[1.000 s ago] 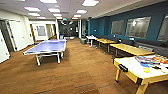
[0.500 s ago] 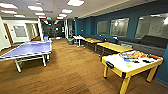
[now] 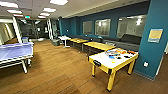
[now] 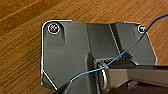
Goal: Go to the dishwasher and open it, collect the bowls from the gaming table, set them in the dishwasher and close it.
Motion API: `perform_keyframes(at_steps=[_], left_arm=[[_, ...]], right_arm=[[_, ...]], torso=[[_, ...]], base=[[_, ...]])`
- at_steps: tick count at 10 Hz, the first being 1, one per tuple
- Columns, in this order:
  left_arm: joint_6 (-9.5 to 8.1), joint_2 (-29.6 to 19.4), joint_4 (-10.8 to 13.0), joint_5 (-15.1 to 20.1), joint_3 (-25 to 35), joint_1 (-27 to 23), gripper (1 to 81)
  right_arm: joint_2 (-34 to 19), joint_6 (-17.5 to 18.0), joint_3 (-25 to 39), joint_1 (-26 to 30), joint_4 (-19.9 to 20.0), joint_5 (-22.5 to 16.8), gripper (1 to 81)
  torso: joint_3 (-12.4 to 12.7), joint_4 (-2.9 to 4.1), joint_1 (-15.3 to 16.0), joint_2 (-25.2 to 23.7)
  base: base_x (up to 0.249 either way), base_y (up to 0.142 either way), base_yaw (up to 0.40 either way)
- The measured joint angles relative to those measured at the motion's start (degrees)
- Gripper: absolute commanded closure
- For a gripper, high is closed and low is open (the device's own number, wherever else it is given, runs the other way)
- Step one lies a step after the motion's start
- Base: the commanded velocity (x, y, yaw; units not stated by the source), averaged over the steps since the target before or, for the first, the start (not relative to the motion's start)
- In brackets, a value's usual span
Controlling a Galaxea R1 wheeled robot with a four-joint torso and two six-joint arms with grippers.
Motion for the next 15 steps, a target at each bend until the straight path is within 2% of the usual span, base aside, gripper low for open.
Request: perform_keyframes(at_steps=[11, 15], left_arm=[[0.0, 0.0, 0.02, -0.02, 0.0, 0.0, 1.0], [0.02, 0.01, 0.02, -0.09, 0.0, -0.44, 1.0]], right_arm=[[0.0, 0.0, -0.24, -0.02, 0.0, 0.0, 1.0], [0.13, 0.0, -0.24, -0.11, 0.0, 0.05, 1.0]], torso=[[0.0, 0.0, 0.0, 0.0], [0.0, 0.0, 0.02, 0.0]], base=[[0.0, 0.0, -0.4], [0.0, 0.0, -0.09]])
